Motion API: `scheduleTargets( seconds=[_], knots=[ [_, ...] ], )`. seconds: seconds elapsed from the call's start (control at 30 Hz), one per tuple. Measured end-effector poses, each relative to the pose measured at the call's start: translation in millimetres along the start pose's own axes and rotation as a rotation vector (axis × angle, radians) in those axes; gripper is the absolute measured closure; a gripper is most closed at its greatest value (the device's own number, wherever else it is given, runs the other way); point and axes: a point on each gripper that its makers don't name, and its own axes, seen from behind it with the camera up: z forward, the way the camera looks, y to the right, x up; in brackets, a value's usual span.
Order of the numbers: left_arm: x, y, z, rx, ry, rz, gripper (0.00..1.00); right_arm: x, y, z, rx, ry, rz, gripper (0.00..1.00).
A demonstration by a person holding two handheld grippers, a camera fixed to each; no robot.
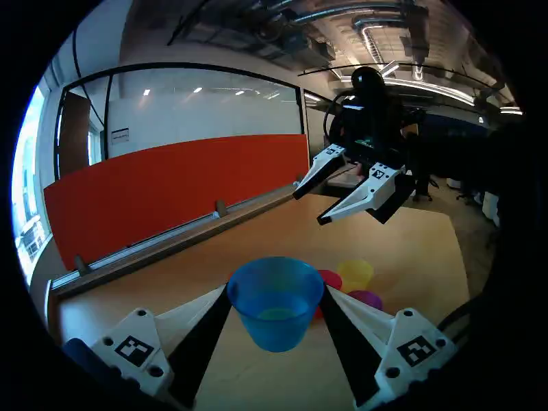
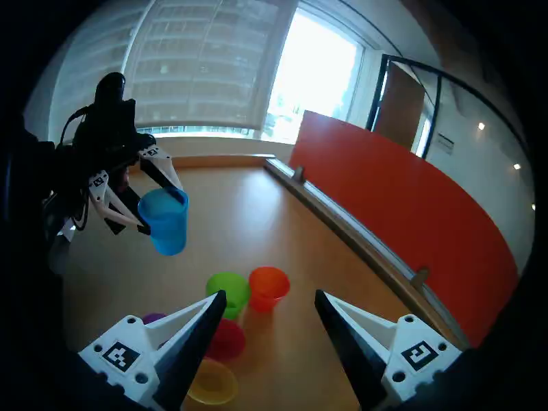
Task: Pour water
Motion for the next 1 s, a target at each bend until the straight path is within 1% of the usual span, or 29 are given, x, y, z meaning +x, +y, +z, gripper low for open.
scheduleTargets(
  seconds=[0.17, 0.27, 0.4, 0.57, 0.77, 1.0],
  knots=[
    [6, -1.8, -8.5, 0.012, 0.007, 0.003, 0.13, 2, -5, 9.0, 0.044, -0.006, 0.017, 0.0],
    [10, -2.7, -12.8, 0.019, 0.009, 0.01, 0.12, 2, -7, 14.3, 0.063, -0.016, 0.017, 0.0],
    [14, -4.7, -17.4, 0.028, 0.014, 0.012, 0.13, -1, -14, 21.6, 0.095, -0.034, 0.003, 0.0],
    [18, -8.8, -22.0, 0.042, 0.026, -0.001, 0.13, -7, -22, 31.8, 0.136, -0.063, -0.009, 0.0],
    [20, -15.5, -28.0, 0.062, 0.027, -0.005, 0.13, -15, -30, 43.9, 0.181, -0.097, -0.017, 0.0],
    [18, -17.5, -32.7, 0.072, 0.026, -0.007, 0.13, -22, -41, 56.6, 0.23, -0.142, -0.031, 0.0]
  ],
)
